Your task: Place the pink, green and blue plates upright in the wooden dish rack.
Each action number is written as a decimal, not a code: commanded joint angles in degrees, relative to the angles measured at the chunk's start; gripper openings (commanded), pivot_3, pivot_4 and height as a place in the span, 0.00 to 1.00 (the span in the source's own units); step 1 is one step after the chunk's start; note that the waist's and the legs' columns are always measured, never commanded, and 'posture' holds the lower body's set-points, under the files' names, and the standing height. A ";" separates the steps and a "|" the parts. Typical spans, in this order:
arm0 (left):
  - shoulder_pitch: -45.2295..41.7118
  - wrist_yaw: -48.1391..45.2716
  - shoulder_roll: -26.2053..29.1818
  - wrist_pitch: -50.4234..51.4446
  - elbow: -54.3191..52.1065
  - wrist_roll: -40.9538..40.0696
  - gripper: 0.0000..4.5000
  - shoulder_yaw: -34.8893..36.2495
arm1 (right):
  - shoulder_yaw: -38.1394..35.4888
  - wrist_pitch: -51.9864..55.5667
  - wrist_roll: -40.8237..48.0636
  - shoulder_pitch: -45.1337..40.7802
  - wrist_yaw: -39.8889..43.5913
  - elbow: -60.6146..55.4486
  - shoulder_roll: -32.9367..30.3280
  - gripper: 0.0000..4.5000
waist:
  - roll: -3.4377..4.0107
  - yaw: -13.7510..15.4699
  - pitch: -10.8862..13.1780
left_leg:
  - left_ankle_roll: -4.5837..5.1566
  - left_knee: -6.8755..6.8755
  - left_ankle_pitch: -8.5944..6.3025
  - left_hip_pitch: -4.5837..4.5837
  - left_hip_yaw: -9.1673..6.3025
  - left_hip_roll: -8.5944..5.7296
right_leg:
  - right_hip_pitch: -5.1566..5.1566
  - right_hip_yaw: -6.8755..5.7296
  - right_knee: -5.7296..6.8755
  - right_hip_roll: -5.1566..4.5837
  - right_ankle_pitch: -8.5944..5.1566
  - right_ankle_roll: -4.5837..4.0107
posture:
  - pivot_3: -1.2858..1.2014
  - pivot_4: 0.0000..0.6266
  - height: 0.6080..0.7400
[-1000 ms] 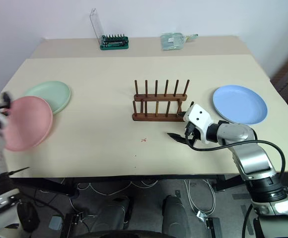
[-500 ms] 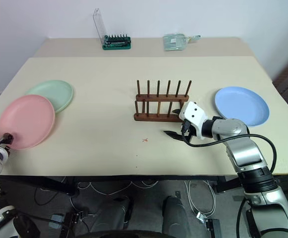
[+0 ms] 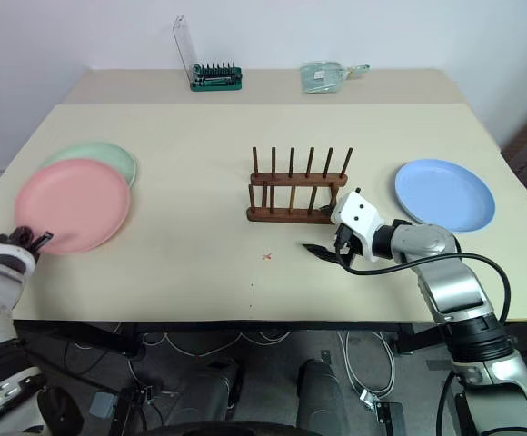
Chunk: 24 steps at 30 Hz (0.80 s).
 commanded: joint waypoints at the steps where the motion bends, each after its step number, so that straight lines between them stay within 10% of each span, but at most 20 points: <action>1: -4.55 -0.73 1.08 -3.72 -6.63 0.35 0.01 -5.12 | -3.07 1.21 2.92 -4.31 -0.03 -3.17 0.07 1.00 | 0.00 -0.12 0.01 | 0.00 -0.01 0.00 0.00 0.02 0.00 | 0.00 0.01 -0.01 0.00 0.00 -0.01 | 0.52 0.24 1.00; 10: -23.04 2.14 -3.35 -5.78 -6.26 11.47 0.01 -28.13 | 2.75 -4.06 -3.22 -17.31 -4.97 -4.75 5.92 1.00 | -0.12 -0.18 0.08 | -0.07 0.01 0.05 -0.04 0.01 0.00 | -0.02 0.00 -0.03 0.06 0.07 -0.02 | 0.52 0.24 1.00; 24: -33.26 3.49 -16.00 0.73 -7.11 14.12 0.01 -39.41 | 12.82 -22.93 -27.85 -26.67 -19.36 6.80 10.97 1.00 | -0.11 -1.77 0.10 | -0.32 -0.06 0.18 -0.09 0.04 0.01 | -0.16 0.03 -0.03 0.07 0.12 0.07 | 0.52 0.24 1.00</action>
